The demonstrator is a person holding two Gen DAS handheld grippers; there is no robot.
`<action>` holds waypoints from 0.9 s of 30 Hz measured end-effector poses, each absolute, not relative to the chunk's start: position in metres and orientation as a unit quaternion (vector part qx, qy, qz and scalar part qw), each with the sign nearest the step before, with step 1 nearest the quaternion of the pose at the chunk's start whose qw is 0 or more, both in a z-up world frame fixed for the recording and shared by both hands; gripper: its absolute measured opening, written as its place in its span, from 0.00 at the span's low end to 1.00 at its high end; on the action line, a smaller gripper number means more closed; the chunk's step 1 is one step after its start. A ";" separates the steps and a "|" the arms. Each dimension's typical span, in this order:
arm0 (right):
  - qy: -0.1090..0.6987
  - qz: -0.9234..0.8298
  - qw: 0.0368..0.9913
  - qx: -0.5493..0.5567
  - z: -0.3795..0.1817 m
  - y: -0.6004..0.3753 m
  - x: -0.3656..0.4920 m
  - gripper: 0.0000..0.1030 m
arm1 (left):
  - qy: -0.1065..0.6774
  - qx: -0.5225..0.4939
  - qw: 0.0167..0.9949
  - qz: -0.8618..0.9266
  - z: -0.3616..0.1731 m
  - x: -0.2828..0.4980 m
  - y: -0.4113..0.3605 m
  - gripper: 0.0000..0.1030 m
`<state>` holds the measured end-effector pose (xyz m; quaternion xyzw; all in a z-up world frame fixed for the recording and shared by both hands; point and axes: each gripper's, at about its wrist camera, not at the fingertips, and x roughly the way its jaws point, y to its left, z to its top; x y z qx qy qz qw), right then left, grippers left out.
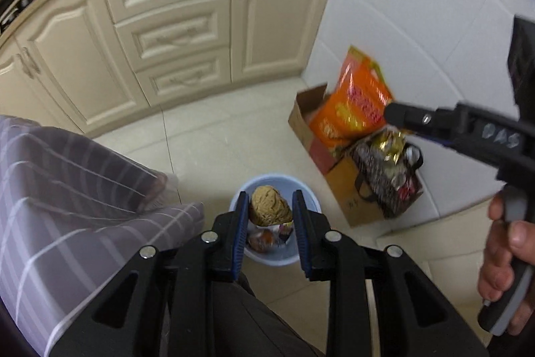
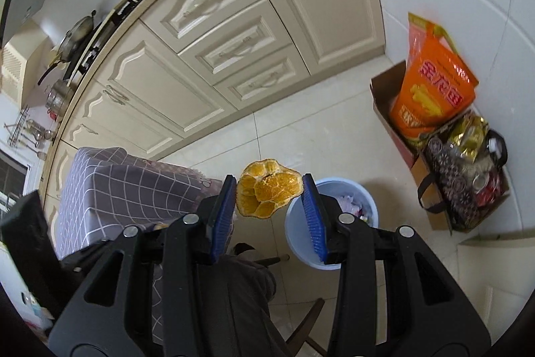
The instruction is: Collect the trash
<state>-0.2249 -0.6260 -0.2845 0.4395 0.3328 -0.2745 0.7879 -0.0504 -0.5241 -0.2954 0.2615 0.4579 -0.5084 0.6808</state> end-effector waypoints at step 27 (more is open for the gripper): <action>0.360 -0.305 0.757 0.453 -0.299 -0.626 -0.211 0.94 | 0.408 0.229 0.734 -0.492 -0.242 -0.021 -0.500 0.88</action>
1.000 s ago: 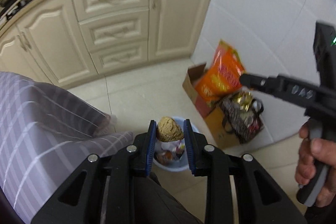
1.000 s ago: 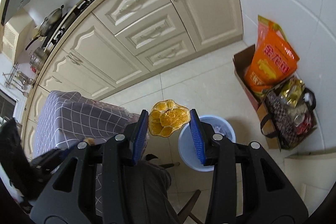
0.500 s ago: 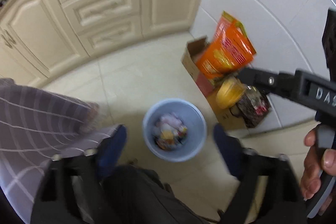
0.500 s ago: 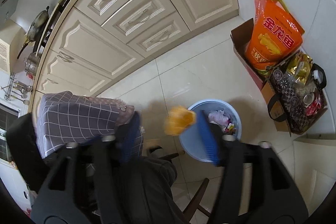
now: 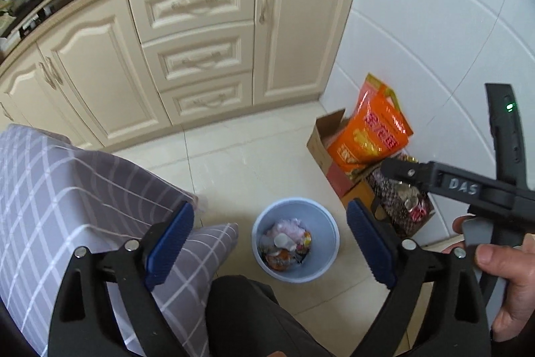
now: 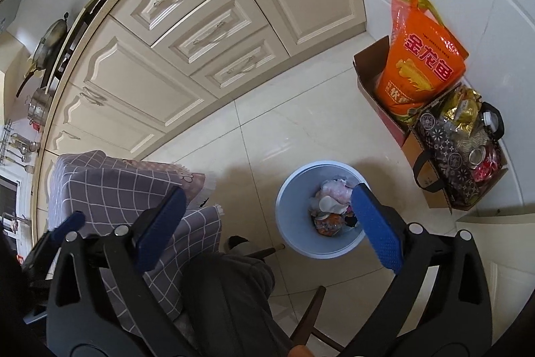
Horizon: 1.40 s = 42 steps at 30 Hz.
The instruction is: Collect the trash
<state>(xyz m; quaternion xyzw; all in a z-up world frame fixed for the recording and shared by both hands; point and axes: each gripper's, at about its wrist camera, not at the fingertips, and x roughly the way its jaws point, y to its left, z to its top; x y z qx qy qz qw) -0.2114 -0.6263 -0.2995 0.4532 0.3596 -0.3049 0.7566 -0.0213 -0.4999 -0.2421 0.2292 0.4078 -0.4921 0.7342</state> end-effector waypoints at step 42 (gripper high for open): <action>0.249 -0.048 0.956 0.148 -0.019 -0.311 -0.052 0.94 | 0.214 0.020 0.962 -0.171 -0.034 0.007 -0.108 0.94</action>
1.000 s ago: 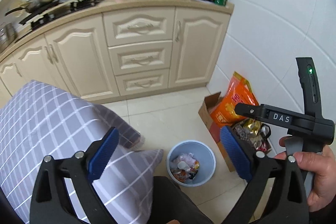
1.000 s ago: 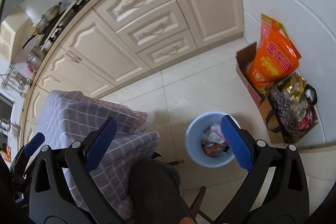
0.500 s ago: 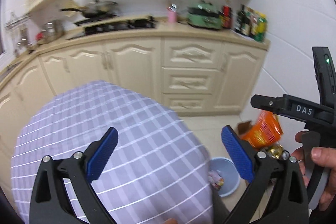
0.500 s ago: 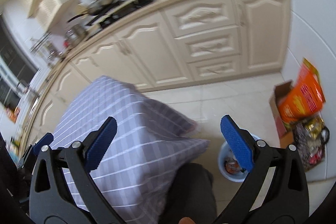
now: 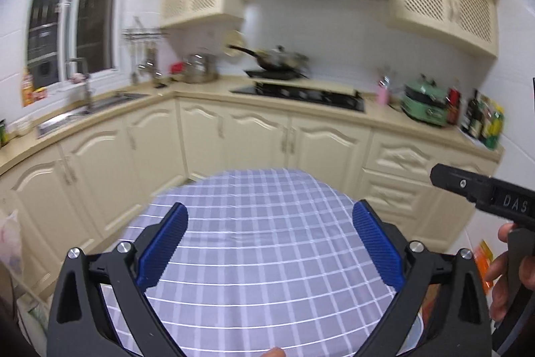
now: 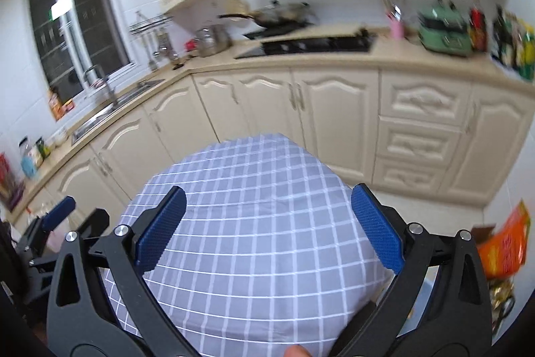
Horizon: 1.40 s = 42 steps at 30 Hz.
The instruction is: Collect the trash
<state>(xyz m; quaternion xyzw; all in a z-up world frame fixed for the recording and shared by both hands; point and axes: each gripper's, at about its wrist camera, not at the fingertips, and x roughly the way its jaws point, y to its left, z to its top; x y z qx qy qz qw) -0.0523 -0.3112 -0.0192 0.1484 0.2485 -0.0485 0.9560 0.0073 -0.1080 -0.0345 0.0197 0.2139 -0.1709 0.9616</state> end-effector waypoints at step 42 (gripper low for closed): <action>0.107 -0.034 0.992 0.056 0.041 -0.191 -0.143 0.94 | 0.098 -0.022 0.992 -0.082 0.024 -0.131 0.001 0.95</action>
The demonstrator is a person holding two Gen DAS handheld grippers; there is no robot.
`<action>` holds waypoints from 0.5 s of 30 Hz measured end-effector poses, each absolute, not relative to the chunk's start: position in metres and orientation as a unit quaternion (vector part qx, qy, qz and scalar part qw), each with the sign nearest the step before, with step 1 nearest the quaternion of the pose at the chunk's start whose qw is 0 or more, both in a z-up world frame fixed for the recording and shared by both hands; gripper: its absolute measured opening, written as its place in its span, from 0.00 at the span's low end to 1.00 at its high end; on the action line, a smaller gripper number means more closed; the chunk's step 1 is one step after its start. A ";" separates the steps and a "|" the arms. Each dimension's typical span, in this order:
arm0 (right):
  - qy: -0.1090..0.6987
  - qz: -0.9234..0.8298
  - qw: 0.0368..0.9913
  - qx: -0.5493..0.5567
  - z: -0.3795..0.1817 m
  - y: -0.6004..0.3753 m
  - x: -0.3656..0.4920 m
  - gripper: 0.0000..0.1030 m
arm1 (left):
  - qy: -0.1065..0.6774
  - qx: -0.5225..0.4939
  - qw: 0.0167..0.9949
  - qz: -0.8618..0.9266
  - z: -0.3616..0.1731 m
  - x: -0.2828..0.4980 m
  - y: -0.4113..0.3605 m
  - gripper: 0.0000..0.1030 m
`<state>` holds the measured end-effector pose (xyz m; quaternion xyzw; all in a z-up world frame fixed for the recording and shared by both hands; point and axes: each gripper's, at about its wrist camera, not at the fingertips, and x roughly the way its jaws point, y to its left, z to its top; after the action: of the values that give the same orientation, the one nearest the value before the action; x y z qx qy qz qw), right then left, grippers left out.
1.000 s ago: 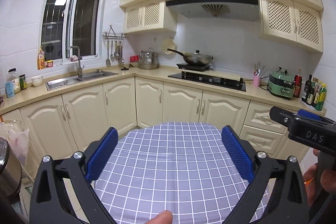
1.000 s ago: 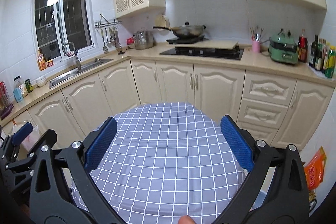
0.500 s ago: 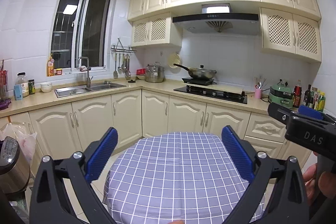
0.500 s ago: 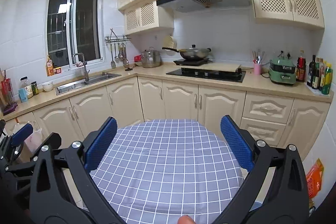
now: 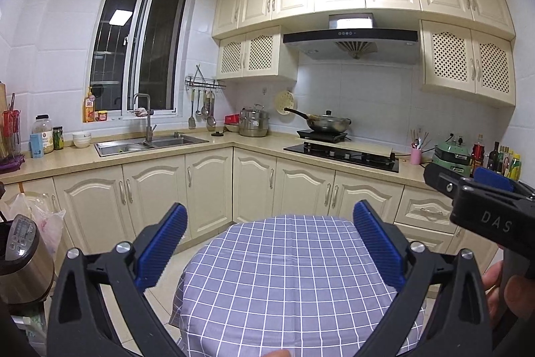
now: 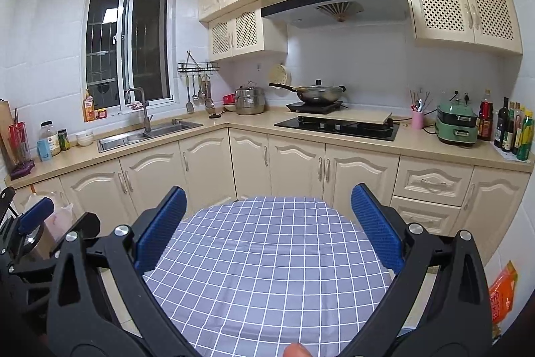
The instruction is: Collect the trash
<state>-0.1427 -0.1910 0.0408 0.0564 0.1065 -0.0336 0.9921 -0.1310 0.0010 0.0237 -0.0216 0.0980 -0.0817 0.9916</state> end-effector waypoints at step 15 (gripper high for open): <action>0.112 -0.034 0.991 0.058 0.036 -0.187 -0.139 0.94 | 0.096 -0.012 0.993 -0.072 0.020 -0.127 -0.003 0.95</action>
<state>-0.1391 -0.1873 0.0355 0.0581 0.1119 -0.0337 0.9914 -0.1271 -0.0030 0.0197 -0.0123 0.0960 -0.0722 0.9927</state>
